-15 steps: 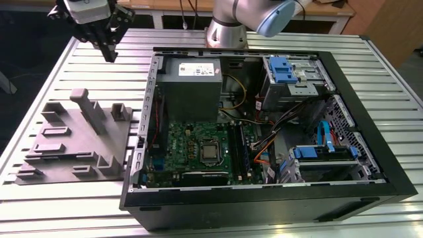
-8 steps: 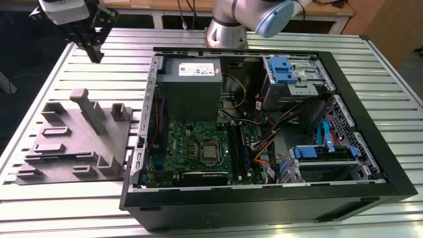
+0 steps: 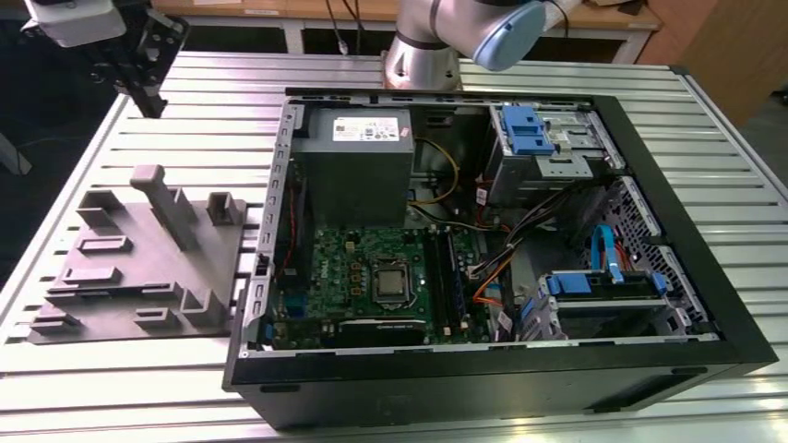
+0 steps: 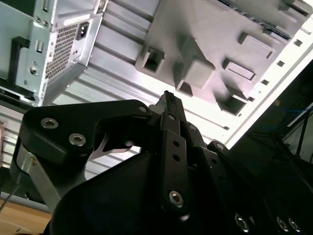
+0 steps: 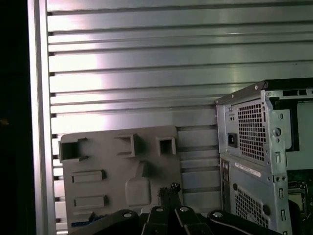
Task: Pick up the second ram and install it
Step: 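Reach for the second ram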
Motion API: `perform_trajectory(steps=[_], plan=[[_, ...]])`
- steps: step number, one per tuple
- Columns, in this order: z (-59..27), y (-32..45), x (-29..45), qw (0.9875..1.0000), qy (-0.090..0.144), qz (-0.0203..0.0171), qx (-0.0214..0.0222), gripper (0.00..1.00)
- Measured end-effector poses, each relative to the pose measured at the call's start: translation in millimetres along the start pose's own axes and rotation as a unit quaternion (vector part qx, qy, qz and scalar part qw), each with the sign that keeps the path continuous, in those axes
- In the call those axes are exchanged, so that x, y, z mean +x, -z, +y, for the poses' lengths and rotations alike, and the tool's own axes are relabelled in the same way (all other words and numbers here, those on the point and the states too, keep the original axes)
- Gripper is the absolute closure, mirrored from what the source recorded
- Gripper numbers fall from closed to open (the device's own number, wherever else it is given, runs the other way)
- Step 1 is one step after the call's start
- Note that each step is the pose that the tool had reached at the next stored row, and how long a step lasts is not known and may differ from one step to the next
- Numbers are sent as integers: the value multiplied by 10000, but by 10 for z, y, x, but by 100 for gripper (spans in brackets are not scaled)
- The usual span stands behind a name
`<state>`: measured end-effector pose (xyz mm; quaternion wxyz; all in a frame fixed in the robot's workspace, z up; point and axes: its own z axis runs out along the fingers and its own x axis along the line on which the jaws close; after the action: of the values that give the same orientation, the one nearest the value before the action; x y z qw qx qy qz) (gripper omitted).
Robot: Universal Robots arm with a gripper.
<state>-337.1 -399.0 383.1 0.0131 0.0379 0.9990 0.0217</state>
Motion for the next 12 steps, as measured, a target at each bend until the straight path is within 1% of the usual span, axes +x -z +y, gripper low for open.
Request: perform_trajectory(steps=[1,2,3,4,12], plan=[[-2,-1,30,10000,0,1,0,90],[-7,-6,85,10000,0,0,0,90],[-9,-9,112,10000,0,0,0,90],[-13,-13,165,10000,0,0,0,90],[-27,-42,331,10000,0,0,0,90]])
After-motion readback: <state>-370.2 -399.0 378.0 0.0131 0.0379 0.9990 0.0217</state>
